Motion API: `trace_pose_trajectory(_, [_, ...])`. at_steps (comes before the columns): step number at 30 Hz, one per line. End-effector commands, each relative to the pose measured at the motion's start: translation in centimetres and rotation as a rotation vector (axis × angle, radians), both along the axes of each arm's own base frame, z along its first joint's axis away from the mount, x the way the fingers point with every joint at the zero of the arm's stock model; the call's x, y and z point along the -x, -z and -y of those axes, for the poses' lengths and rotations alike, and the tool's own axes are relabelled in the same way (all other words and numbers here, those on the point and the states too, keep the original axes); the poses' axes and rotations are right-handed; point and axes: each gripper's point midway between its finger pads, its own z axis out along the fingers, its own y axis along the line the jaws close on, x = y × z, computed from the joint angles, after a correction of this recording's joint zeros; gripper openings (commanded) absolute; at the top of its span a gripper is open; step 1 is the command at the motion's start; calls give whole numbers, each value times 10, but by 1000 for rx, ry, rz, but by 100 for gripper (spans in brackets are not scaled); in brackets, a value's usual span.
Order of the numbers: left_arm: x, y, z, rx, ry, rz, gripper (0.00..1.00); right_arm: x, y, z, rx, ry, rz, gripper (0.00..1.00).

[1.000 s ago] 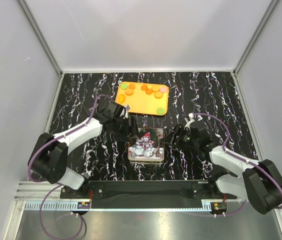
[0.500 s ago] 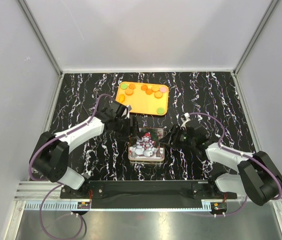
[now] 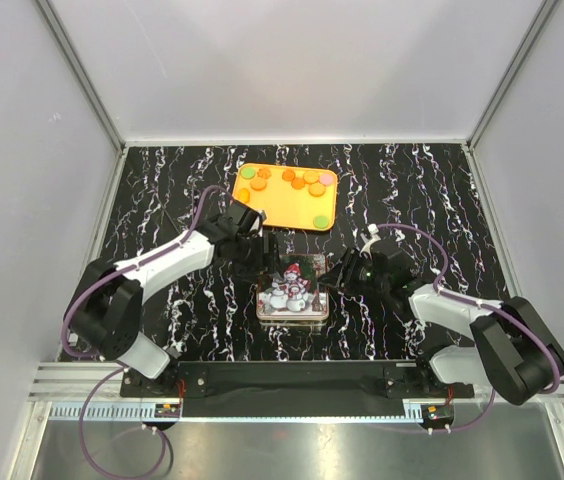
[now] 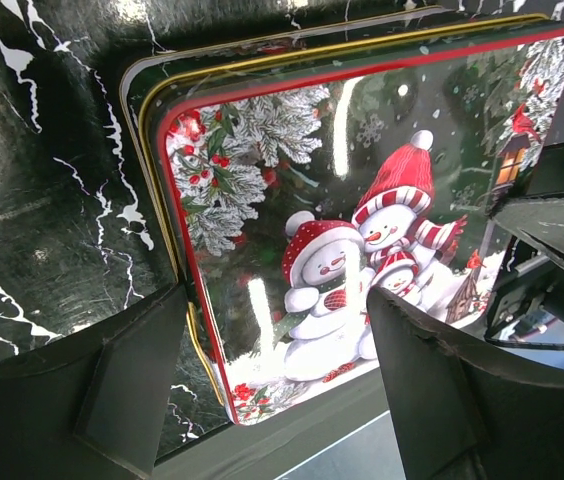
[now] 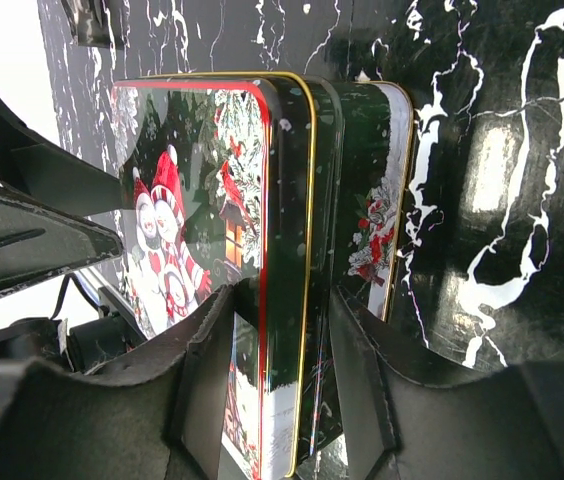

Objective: Pack the cookies

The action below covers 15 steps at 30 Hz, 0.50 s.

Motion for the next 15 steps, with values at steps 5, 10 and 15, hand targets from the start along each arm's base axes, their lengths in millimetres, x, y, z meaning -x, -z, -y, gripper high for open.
trace_pose_trajectory(5, [-4,-6,27,38,50,26,77,-6,0,-8,-11,-3,23,37])
trace_pose_trajectory(10, [-3,-2,30,26,55,21,77,-4,4,-6,-6,3,16,27])
trace_pose_trajectory(15, [-1,2,30,23,60,8,77,-3,8,-7,-8,-1,5,25])
